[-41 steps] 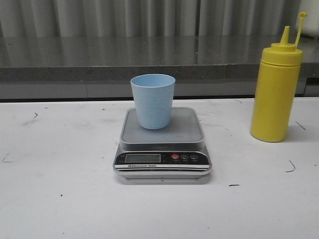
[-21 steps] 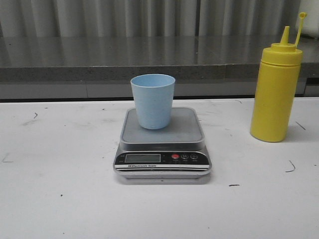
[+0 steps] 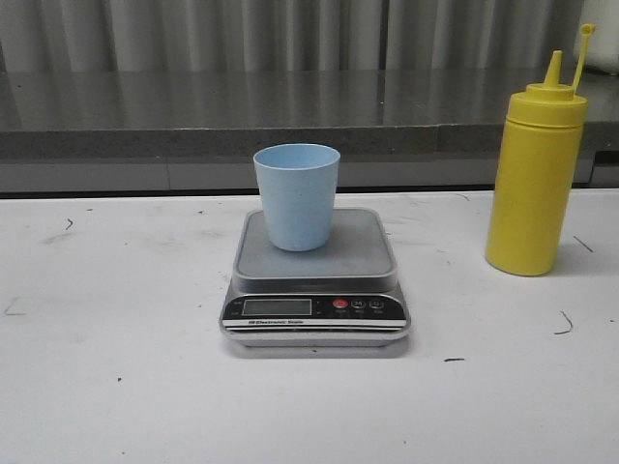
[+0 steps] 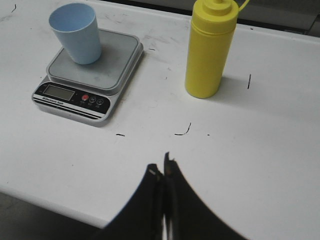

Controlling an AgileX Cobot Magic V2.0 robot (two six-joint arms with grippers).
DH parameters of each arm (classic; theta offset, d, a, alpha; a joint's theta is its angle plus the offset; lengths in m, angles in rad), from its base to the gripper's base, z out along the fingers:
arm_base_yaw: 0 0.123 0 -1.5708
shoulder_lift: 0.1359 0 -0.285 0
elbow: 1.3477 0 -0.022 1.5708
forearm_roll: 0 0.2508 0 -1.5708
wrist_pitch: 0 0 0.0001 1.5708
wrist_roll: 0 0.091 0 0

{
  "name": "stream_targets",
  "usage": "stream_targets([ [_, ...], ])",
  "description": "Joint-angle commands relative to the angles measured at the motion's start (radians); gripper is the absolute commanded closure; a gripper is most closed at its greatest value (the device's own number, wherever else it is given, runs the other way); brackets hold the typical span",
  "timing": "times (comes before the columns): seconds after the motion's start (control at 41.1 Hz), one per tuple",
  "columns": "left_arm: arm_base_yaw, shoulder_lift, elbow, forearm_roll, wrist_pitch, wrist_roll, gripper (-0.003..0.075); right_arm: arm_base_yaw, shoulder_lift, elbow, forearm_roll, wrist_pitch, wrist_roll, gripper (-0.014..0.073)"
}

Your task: Pour seasoning into cup on scale with both arms

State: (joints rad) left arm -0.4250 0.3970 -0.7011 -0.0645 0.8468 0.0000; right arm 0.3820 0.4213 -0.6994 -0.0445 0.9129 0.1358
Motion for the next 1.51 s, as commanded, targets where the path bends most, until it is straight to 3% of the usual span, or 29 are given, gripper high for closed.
stream_targets([
  [0.0, 0.001, 0.004, -0.022, -0.006, -0.086, -0.015, 0.074, 0.002, 0.006, -0.022, -0.003, -0.07, -0.012, 0.0662],
  [0.073, 0.004, -0.023, 0.011, -0.006, -0.127, -0.015, 0.074, 0.002, 0.006, -0.022, -0.003, -0.07, -0.012, 0.0662],
  [0.219, 0.108, -0.115, 0.127, -0.022, -0.249, -0.015, 0.074, 0.002, 0.006, -0.022, -0.006, -0.07, -0.012, 0.0662],
  [0.511, 0.338, -0.349, 0.526, -0.046, -0.634, -0.015, 0.074, 0.002, 0.006, -0.022, -0.006, -0.07, -0.012, 0.0662],
  [0.828, 0.368, -0.42, 0.732, -0.057, -0.862, -0.015, 0.074, 0.002, 0.007, -0.022, -0.006, -0.064, -0.012, 0.0662],
  [1.217, 0.366, -0.42, 0.731, -0.053, -0.857, -0.017, 0.074, 0.002, 0.007, -0.022, -0.006, -0.062, -0.012, 0.0662],
  [1.485, 0.366, -0.42, 0.731, 0.081, -0.858, -0.149, 0.074, 0.002, 0.007, -0.022, -0.006, -0.062, -0.012, 0.0662],
])
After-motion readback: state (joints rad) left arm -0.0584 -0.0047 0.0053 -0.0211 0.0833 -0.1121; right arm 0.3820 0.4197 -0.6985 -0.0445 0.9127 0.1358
